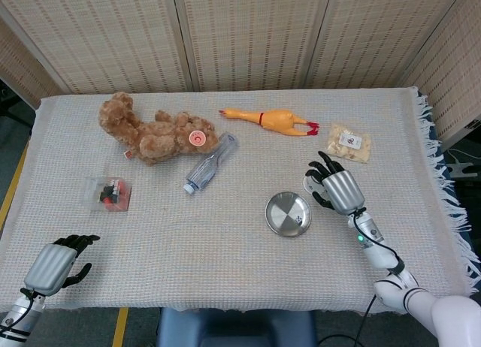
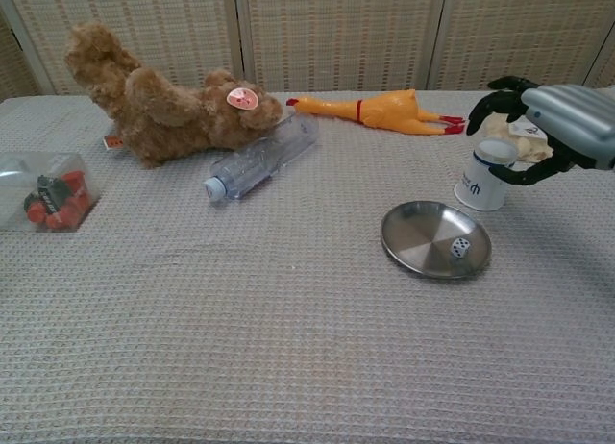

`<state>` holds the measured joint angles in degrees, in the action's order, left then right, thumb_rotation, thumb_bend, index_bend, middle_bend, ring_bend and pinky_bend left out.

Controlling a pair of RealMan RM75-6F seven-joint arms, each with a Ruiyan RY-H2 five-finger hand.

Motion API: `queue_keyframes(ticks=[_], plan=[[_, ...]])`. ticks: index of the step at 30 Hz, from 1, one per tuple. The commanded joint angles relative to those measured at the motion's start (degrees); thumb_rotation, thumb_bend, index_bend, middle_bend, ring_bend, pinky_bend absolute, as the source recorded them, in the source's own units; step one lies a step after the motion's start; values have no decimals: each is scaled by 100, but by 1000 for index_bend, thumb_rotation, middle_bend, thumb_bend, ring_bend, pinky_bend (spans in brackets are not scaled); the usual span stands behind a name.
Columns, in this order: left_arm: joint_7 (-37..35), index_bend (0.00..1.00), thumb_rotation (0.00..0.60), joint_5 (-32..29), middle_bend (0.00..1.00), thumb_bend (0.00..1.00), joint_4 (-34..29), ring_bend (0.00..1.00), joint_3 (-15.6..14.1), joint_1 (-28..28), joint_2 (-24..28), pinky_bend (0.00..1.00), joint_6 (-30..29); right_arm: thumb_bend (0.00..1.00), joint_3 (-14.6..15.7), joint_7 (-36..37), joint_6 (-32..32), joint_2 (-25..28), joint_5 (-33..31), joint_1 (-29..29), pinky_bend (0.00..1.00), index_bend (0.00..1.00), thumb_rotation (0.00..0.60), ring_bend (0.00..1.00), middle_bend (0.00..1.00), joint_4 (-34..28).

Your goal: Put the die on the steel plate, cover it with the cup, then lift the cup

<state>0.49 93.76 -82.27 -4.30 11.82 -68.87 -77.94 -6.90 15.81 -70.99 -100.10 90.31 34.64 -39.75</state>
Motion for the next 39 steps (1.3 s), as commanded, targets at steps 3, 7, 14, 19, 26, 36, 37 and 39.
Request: queue_keyframes(ticks=[3,7,14,19,26,36,37,39], plan=[[4,246,600,-1,327,358,1,303,1,-1,-2,449,-3,209,-65,147,169,-124,-173,77,201,322,600,0,181,295],[16,245,600,-2,327,358,3,303,-2,0,-6,449,6,209,-107,166,423,-141,-341,102,201,314,600,0,181,400],[32,245,600,-3,328,358,-1,303,-3,-3,-8,449,3,208,-210,177,870,-185,-638,164,241,309,600,3,179,533],[31,246,600,-6,328,358,-1,303,-3,2,-8,449,14,208,-203,157,1043,-259,-730,180,353,309,600,41,179,673],[14,246,600,-8,328,358,-3,303,-2,-3,-2,449,3,208,-178,280,848,-397,-701,171,567,350,600,234,271,918],[29,245,600,-5,328,358,2,304,-9,2,-9,449,19,208,-119,478,579,-403,-609,162,632,359,600,255,304,1019],[32,245,600,-7,328,358,2,304,-9,3,-10,449,24,208,-104,489,562,-400,-591,165,632,359,600,224,304,1024],[40,245,600,-8,328,358,3,303,-12,3,-12,449,30,208,-66,544,553,-395,-549,182,632,353,600,156,286,1047]])
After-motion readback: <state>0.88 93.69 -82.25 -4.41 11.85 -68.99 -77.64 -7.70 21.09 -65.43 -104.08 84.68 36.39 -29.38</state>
